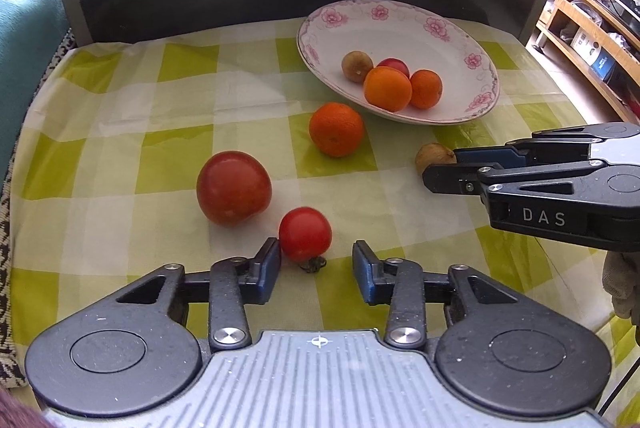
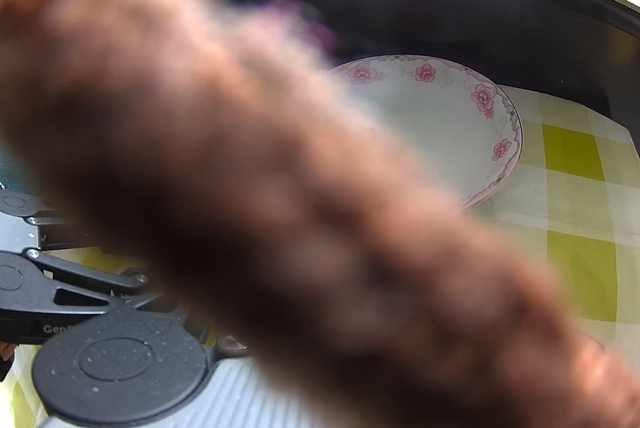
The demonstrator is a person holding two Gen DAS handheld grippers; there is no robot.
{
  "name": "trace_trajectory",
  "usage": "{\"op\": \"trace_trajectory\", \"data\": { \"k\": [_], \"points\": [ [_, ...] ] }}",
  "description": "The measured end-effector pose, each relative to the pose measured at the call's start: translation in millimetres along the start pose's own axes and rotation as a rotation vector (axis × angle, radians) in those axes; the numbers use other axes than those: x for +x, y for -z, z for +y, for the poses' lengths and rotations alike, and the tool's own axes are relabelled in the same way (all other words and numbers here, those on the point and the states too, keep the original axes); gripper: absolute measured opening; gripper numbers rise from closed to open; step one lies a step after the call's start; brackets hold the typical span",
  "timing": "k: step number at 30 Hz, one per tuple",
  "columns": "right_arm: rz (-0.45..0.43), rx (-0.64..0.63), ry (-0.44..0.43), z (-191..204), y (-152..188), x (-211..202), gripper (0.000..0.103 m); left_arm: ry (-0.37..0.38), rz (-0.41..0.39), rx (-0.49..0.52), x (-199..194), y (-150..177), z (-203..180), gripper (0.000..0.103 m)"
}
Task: Organize fruits
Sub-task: 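Close the left tool on the red cherry tomato while the right tool grasps the brown fruit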
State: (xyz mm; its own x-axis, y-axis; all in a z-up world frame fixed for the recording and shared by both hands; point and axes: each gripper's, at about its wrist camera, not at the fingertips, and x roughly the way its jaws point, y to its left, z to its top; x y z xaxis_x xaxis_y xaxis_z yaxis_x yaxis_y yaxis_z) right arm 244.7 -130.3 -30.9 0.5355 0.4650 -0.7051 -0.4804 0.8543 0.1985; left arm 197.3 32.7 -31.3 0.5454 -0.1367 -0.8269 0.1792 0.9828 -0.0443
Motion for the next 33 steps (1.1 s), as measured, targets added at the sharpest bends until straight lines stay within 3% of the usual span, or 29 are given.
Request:
{"op": "trace_trajectory", "data": {
  "k": [7,12,16,18,21,24,30,33],
  "points": [
    [0.024,-0.006,-0.027,2.6,4.2,-9.6,0.029,0.011,-0.005,0.041,-1.6,1.1,-4.0,0.046],
    [0.050,0.004,-0.021,1.1,7.1,-11.5,0.029,-0.015,-0.019,0.025,1.6,-3.9,-1.0,0.061],
    [0.054,0.006,-0.025,0.9,8.4,-12.0,0.029,-0.018,-0.028,0.037,5.9,-6.1,-4.4,0.061],
    [0.056,0.009,-0.028,0.3,9.0,-13.0,0.029,-0.021,-0.031,0.058,6.3,-5.4,-7.5,0.059],
    [0.058,0.010,-0.027,0.1,9.3,-13.9,0.029,-0.020,-0.032,0.074,4.5,-3.5,-9.5,0.044],
    [0.058,0.010,-0.027,0.1,9.5,-14.4,0.029,-0.005,-0.027,0.075,3.6,-2.9,-10.2,0.038],
    [0.058,0.006,-0.027,0.2,9.2,-14.0,0.029,0.002,-0.027,0.081,4.7,-4.1,-11.8,0.035],
    [0.057,0.007,-0.028,-0.4,9.6,-14.5,0.029,0.003,-0.025,0.076,4.9,-4.9,-11.9,0.040]
  ]
}}
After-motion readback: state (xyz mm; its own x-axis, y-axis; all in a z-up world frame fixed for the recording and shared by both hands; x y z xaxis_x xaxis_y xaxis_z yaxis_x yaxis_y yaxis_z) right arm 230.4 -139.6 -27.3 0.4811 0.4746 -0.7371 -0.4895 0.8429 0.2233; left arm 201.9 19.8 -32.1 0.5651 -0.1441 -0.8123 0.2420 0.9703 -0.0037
